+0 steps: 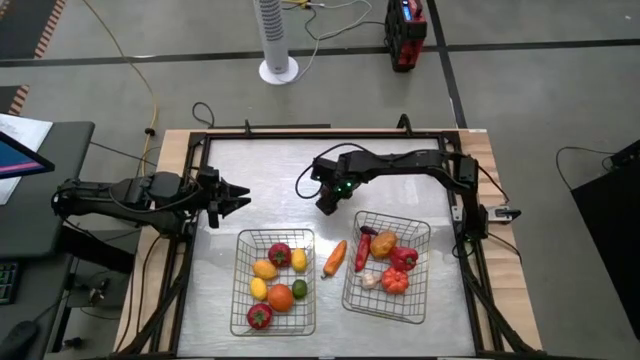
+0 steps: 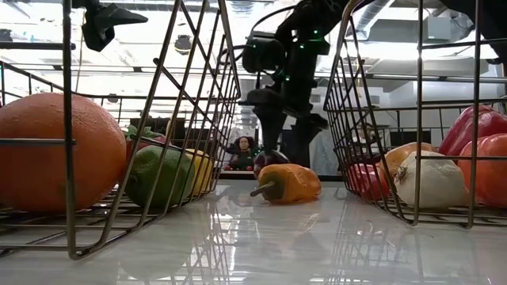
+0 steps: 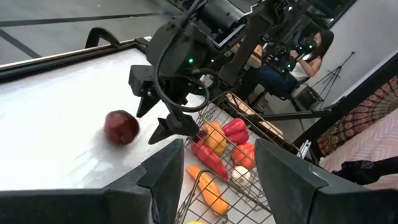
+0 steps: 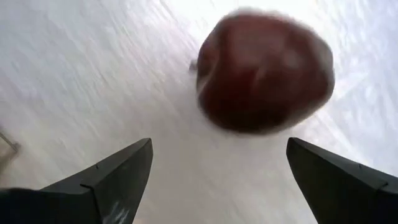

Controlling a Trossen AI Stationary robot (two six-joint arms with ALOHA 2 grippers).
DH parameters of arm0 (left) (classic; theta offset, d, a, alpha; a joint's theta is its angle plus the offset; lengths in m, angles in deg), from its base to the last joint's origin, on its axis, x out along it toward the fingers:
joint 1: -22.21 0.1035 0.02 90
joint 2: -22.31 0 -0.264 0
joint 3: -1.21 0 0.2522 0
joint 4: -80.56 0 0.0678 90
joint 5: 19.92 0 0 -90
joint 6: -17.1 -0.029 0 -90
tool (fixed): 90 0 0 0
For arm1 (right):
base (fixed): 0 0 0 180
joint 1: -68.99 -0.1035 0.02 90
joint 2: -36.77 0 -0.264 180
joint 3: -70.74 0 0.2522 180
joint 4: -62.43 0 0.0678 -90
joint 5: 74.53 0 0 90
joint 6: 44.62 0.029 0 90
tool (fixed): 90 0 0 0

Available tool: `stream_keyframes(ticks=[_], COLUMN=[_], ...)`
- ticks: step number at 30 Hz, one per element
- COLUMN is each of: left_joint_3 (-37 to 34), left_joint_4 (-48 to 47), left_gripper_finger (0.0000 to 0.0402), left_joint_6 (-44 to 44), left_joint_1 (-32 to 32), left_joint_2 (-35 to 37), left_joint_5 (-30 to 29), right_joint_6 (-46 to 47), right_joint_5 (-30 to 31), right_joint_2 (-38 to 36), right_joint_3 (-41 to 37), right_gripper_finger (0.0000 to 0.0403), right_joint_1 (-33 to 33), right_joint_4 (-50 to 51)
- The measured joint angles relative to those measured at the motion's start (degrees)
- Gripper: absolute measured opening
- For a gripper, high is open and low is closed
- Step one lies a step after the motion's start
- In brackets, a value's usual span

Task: Sort produce into baskets
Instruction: Put the apple into the left brown wire basket

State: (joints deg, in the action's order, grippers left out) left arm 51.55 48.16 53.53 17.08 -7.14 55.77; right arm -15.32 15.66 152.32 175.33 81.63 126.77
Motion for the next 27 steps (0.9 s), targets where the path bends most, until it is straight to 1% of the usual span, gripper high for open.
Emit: stream_keyframes(ticks=[10, 16, 21, 24, 27], left_joint_3=[0.0, 0.0, 0.0, 0.0, 0.0], left_joint_4=[0.0, 0.0, -0.1, -0.1, -0.5], left_gripper_finger=[0.0183, 0.0183, 0.0183, 0.0183, 0.0183], left_joint_6=[1.6, 2.4, 3.8, 4.8, 5.7], left_joint_1=[0.0, 0.0, 0.0, 0.0, 0.0], left_joint_2=[0.0, 0.0, 0.0, 0.0, 0.0], left_joint_5=[0.2, 0.4, 0.4, 0.3, 0.1], right_joint_6=[-16.3, -30.0, -41.4, -46.0, -48.5], right_joint_5=[-2.9, -3.3, -1.6, -1.2, 0.6], right_joint_2=[-0.1, -0.2, -0.1, -0.1, -0.1], right_joint_3=[0.0, 0.0, 0.0, 0.0, 0.3], right_gripper_finger=[0.0397, 0.0397, 0.0397, 0.0397, 0.0397], right_joint_1=[3.0, 4.0, 4.0, 4.0, 4.0], right_joint_4=[0.3, -0.6, -0.6, -0.8, -0.7])
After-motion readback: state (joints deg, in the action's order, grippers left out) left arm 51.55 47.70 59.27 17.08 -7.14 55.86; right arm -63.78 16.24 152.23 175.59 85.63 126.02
